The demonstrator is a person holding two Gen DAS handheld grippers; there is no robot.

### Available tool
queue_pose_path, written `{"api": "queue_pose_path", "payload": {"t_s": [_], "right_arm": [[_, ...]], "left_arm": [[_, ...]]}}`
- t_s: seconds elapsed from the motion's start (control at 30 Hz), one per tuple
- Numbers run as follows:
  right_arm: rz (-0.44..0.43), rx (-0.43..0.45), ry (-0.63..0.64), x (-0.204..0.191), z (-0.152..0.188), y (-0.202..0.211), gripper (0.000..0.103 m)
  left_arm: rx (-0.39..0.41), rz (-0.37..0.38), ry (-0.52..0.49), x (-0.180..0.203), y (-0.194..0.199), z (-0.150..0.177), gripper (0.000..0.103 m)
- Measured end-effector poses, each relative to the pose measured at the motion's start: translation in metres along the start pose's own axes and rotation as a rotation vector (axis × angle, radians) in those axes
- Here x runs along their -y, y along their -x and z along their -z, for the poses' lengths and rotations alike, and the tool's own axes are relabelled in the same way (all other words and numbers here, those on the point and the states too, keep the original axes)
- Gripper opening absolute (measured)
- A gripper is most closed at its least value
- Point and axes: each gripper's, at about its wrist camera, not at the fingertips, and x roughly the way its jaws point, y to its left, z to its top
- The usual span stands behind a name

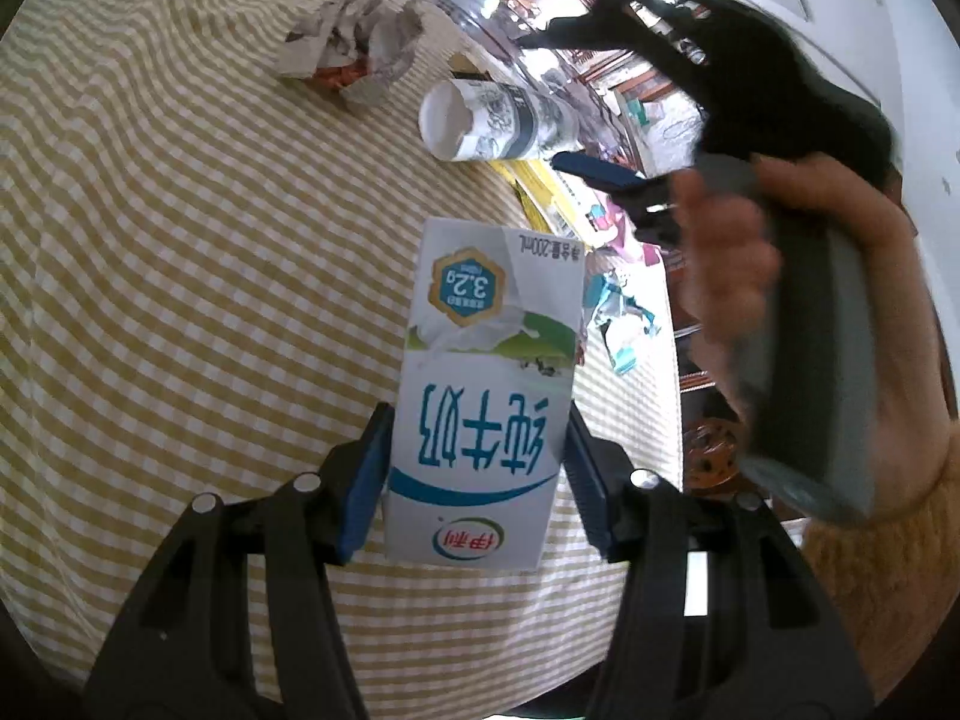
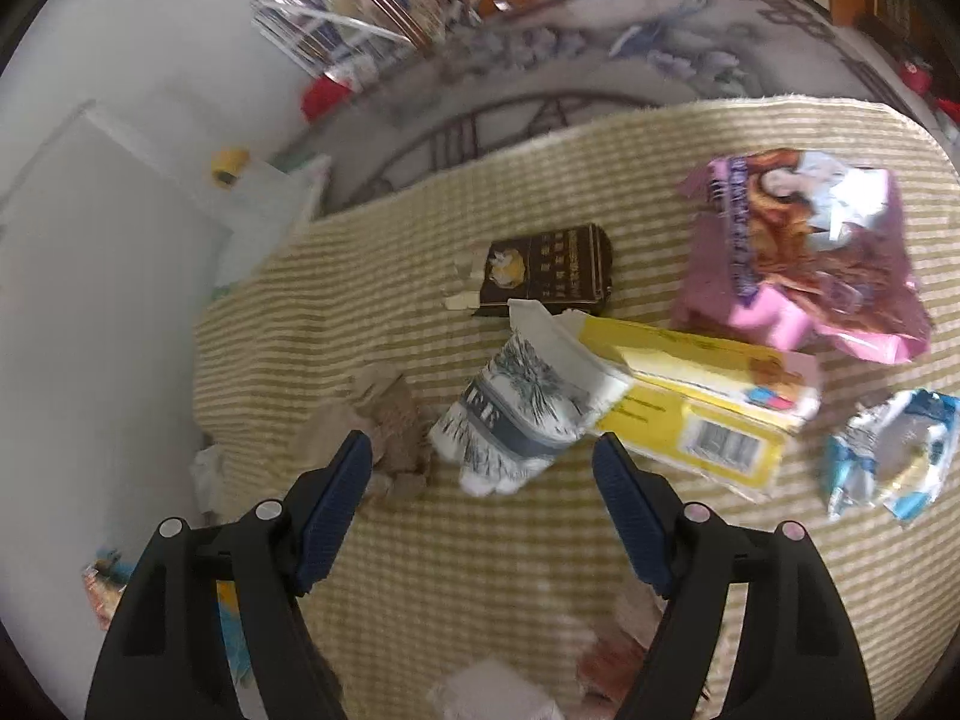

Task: Collect trash
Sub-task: 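Grasp the white-and-black paper cup with the right tool while the left tool holds the carton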

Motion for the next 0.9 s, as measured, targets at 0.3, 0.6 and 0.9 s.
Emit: {"api": "queue_pose_path", "payload": {"t_s": [0.3,0.6,0.9], "right_arm": [[0.006,0.015,0.045,0.003,0.003,-0.012,0.026],[-0.113,0.103,0.160,0.004,0.018,0.058,0.024],[-0.117,0.108,0.192,0.078,0.085,0.119,0.024]], "left_arm": [[-0.016,0.019,-0.001,-0.003,0.005,0.000,0.052],[-0.013,-0.001,0.004,-0.005,0.004,0.000,0.052],[-0.026,-0.043,-0.033,0.008,-0.006,0.001,0.052]]}}
